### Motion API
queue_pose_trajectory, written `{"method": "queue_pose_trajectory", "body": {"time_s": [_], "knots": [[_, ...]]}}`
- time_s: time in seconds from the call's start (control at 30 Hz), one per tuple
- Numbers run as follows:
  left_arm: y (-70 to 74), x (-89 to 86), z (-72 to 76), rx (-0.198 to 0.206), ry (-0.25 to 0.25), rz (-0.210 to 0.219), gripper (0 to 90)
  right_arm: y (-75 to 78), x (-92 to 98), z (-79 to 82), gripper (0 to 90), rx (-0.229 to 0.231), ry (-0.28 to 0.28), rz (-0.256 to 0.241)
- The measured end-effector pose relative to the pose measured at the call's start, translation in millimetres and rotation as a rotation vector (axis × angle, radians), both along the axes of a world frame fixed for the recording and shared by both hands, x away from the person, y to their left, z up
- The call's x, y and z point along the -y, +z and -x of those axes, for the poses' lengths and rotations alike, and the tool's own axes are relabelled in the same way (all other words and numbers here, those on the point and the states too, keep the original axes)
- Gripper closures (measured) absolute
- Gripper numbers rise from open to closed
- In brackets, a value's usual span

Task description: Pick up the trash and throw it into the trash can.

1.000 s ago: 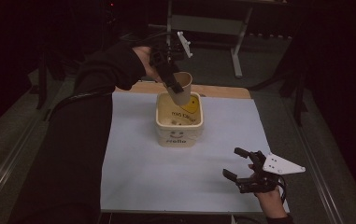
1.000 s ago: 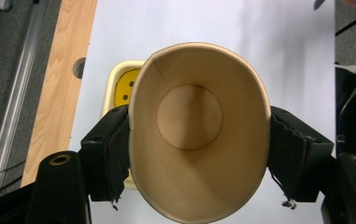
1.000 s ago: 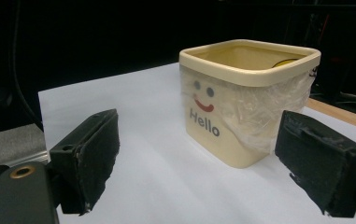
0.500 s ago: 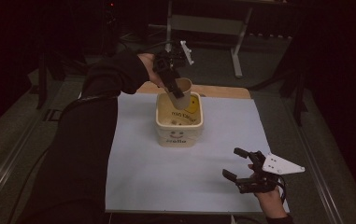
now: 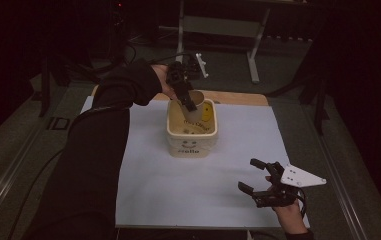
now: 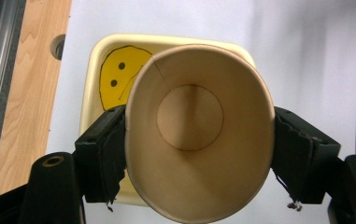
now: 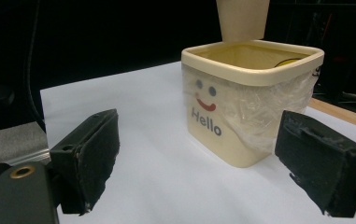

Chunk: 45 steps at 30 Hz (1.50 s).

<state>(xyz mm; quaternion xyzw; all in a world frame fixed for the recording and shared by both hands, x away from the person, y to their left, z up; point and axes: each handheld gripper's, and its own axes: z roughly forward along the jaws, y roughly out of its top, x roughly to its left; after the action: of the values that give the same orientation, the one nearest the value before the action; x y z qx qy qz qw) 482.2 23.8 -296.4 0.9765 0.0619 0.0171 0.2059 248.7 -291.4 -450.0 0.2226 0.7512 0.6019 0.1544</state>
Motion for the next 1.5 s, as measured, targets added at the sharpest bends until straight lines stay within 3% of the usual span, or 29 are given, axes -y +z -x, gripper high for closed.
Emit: {"method": "queue_pose_trajectory", "body": {"time_s": [0.13,0.3,0.33,0.37,0.43,0.6,0.97,1.27,1.33,1.5], "knots": [[-5.4,-0.6,-4.8,-0.032,0.023,0.004,18.0,0.0,-0.6,0.2,13.5,0.001,0.003,0.003],[-7.9,-1.0,-4.6,-0.021,0.038,0.025,2.8,-0.3,-0.5,-0.2,13.5,-0.003,0.002,0.002],[-7.8,-2.1,-3.4,0.009,0.038,0.038,2.0,-0.2,-0.7,-0.2,13.5,-0.002,0.003,0.003],[-6.7,-3.1,-3.9,-0.005,0.039,0.043,2.0,-0.1,-0.8,0.0,13.5,-0.001,0.004,0.003],[-6.0,-4.3,-2.4,0.006,0.037,0.048,1.2,0.0,-0.8,0.1,13.5,-0.001,0.004,0.004],[-4.4,-8.3,1.8,-0.009,0.042,0.053,1.0,0.4,-0.7,0.3,13.5,-0.002,0.003,0.002],[-2.1,-22.3,17.4,0.01,0.056,0.068,0.4,0.2,-1.6,0.1,13.5,-0.002,0.002,0.007],[-0.4,-47.9,38.9,-0.026,0.085,0.088,0.4,0.7,-2.8,0.4,13.5,0.001,0.002,0.009],[0.9,-54.8,44.1,-0.008,0.092,0.095,0.4,0.5,-3.1,0.7,13.5,-0.002,0.002,0.012],[2.4,-68.6,55.1,-0.019,0.101,0.114,0.4,0.5,-3.2,0.5,13.5,-0.003,-0.001,0.01]]}}
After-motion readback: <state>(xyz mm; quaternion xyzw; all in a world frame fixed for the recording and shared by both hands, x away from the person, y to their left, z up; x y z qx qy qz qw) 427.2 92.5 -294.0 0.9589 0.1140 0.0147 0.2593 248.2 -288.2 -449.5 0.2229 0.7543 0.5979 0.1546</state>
